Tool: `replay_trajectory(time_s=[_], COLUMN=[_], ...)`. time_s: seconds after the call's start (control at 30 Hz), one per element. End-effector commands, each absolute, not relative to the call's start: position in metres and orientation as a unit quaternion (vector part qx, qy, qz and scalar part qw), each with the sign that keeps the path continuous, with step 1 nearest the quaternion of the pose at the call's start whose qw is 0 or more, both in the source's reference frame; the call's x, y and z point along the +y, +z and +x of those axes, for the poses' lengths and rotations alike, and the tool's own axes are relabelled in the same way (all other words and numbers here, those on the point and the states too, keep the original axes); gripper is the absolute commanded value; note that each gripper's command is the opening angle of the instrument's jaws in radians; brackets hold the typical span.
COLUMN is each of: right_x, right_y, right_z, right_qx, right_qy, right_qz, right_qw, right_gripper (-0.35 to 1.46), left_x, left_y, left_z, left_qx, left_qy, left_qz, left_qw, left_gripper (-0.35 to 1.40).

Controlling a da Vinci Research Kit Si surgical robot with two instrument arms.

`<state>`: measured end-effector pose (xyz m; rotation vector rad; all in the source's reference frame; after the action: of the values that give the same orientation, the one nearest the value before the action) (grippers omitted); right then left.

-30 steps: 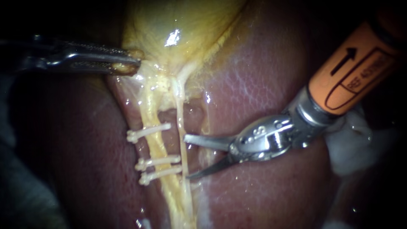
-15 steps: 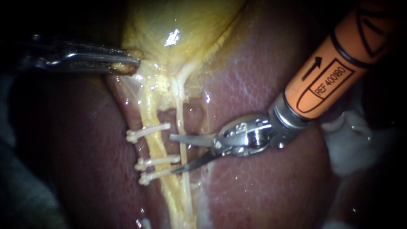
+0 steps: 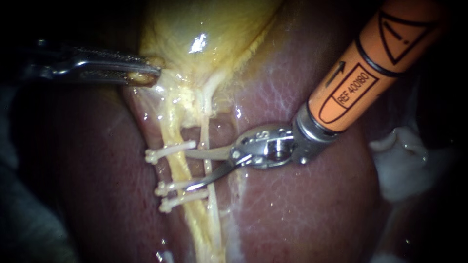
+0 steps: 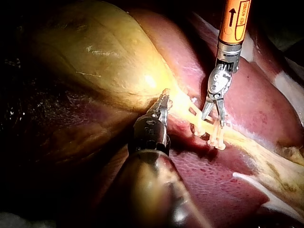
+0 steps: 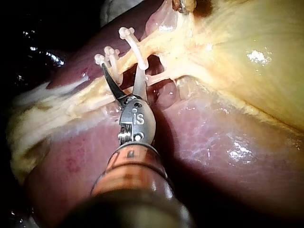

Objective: Go to the cutting position left tube

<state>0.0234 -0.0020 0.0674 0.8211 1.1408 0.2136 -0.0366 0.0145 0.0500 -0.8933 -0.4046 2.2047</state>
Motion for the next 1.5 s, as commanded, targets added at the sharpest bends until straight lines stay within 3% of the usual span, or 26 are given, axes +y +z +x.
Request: replay_trajectory(time_s=[0.03, 0.27, 0.83, 1.33, 1.5], right_x=[-0.0020, -0.0026, -0.0039, -0.0033, -0.0034], right_y=[0.0673, 0.0668, 0.0681, 0.0630, 0.0627], right_z=[0.0238, 0.0262, 0.0301, 0.0300, 0.0301], right_qx=[0.527, 0.542, 0.555, 0.569, 0.570], right_qy=[0.096, 0.083, 0.120, 0.156, 0.153], right_qz=[0.380, 0.402, 0.415, 0.446, 0.448], right_qw=[0.754, 0.734, 0.711, 0.673, 0.671], right_gripper=[1.42, 1.33, 1.33, 1.35, 1.35], left_x=[0.0145, 0.0145, 0.0145, 0.0145, 0.0145], left_y=[0.0501, 0.0501, 0.0501, 0.0501, 0.0501], left_z=[-0.0366, -0.0367, -0.0368, -0.0367, -0.0367], left_qx=[-0.157, -0.157, -0.156, -0.157, -0.157], left_qy=[0.854, 0.854, 0.854, 0.854, 0.854], left_qz=[-0.346, -0.346, -0.346, -0.346, -0.346], left_qw=[0.356, 0.356, 0.357, 0.357, 0.357], left_gripper=[-0.35, -0.35, -0.35, -0.35, -0.35])
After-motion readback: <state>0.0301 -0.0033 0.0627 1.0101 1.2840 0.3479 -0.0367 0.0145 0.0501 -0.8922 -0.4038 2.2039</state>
